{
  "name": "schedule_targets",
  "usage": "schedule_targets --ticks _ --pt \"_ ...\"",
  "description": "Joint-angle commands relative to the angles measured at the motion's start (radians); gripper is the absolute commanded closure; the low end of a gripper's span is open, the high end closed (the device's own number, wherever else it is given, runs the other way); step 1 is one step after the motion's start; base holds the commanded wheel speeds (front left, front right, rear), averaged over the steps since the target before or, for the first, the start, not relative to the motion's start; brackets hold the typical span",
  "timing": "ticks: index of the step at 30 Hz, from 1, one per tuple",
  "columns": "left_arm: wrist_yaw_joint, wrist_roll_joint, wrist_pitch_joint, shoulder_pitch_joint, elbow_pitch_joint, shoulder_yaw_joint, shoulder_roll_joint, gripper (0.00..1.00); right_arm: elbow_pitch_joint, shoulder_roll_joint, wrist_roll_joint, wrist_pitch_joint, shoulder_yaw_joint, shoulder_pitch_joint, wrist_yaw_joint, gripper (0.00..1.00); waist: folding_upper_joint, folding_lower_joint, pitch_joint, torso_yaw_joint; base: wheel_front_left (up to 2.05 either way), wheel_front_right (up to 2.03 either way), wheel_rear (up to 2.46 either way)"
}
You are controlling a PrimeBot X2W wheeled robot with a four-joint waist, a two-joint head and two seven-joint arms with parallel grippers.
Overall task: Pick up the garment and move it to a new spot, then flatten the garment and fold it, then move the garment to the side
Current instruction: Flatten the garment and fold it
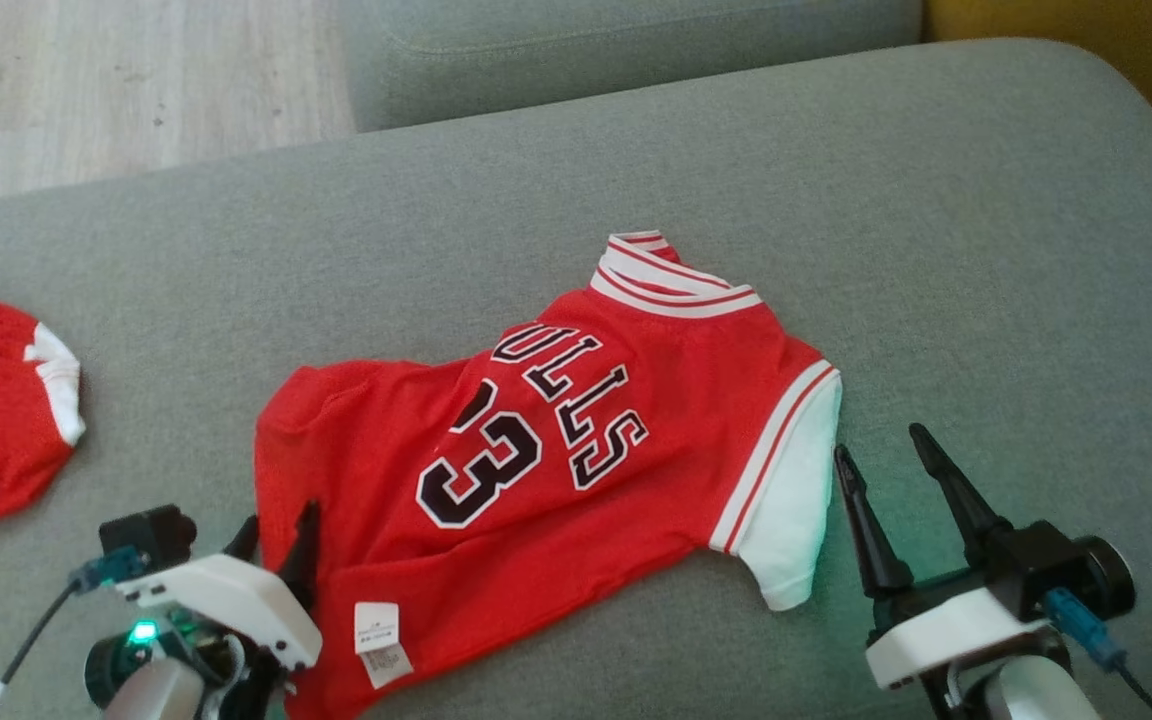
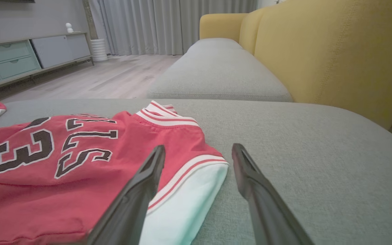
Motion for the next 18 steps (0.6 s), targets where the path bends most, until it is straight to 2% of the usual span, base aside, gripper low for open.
schedule_targets --ticks 1,8,14,15,16,17,18 --pt "-0.009 -0.011 0.012 -0.050 -0.003 0.035 0.013 0.00 -0.030 -0.013 0.006 -0.011 0.021 -0.032 -0.001 0.00 0.0000 -0.0003 0.005 -0.006 0.00 0.00 0.00" --pt "-0.073 -0.063 0.074 -0.093 0.068 -0.010 -0.028 0.00 -0.030 -0.011 0.004 -0.011 0.022 -0.040 -0.001 0.00 0.0000 -0.0003 0.016 -0.006 0.00 0.00 0.00" --pt "-0.097 -0.101 0.114 -0.114 0.092 -0.082 -0.071 0.00 -0.026 -0.010 0.004 -0.011 0.035 -0.055 -0.001 0.00 0.0000 -0.0003 0.019 -0.010 0.00 0.00 0.00" --pt "-0.099 -0.101 0.115 -0.118 0.094 -0.095 -0.072 0.06 -0.025 -0.010 0.004 -0.011 0.036 -0.057 -0.001 0.00 0.0000 -0.0003 0.020 -0.011 0.00 0.00 0.00" --pt "-0.100 -0.100 0.112 -0.122 0.097 -0.106 -0.072 0.66 -0.025 -0.010 0.005 -0.011 0.037 -0.059 -0.001 0.00 0.0000 -0.0003 0.020 -0.012 0.00 0.00 0.00" --pt "-0.100 -0.097 0.100 -0.128 0.098 -0.114 -0.070 1.00 -0.024 -0.010 0.005 -0.011 0.038 -0.060 -0.001 0.00 0.0000 -0.0003 0.020 -0.013 0.00 0.00 0.00" --pt "-0.101 -0.092 0.082 -0.136 0.099 -0.120 -0.067 1.00 -0.023 -0.010 0.005 -0.011 0.038 -0.061 -0.001 0.00 0.0000 -0.0003 0.020 -0.015 0.00 0.00 0.00"
